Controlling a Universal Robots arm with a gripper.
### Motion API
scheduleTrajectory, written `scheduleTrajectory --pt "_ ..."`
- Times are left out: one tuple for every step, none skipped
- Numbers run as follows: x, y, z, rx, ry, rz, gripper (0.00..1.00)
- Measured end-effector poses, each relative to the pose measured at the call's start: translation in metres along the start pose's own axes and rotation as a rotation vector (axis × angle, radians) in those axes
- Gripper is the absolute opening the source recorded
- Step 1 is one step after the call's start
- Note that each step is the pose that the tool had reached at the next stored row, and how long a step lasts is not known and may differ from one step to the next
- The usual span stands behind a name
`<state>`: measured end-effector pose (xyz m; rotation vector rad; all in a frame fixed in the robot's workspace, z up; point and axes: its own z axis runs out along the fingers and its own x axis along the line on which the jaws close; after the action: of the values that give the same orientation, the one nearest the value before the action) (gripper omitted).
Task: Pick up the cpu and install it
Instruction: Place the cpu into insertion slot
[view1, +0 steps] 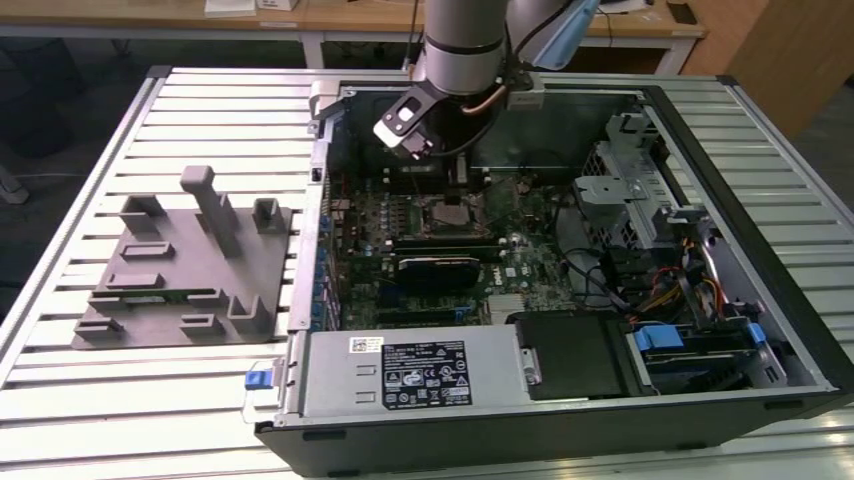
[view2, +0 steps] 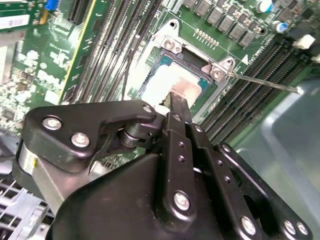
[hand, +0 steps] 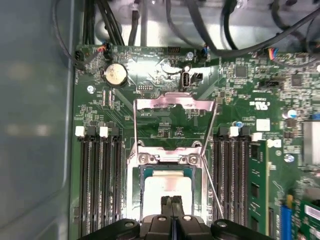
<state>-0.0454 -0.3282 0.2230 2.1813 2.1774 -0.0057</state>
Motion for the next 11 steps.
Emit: scheduleTrajectory --pt "-0.0002 0.0001 -0.0033 0.0000 0.0000 0.000 0.11" --pt "-0.0003 0.0003 -0.0069 0.0001 -0.0001 0.000 0.11" --pt "-0.0005 0.0004 -0.0103 0.0000 -0.0001 0.000 0.11" --pt "-0.0006 0.0005 -0.0135 -0.0001 0.0001 0.000 0.11" --pt "-0.0008 0.0007 -0.0169 0.0000 -0.0001 0.000 0.11" --pt "-0.0009 0.0008 -0.0203 -0.0001 0.0000 0.000 0.11" --pt "-0.0011 0.0009 -0.0234 -0.0001 0.0000 0.000 0.11" --pt "-0.0012 0.0011 -0.0268 -0.0002 0.0000 0.000 0.11" --pt "-0.0013 0.0012 -0.0299 -0.0003 0.0000 0.000 0.11" --pt "-0.0015 0.0013 -0.0328 -0.0002 -0.0001 0.000 0.11" --pt "-0.0016 0.0014 -0.0356 -0.0004 0.0000 0.000 0.11"
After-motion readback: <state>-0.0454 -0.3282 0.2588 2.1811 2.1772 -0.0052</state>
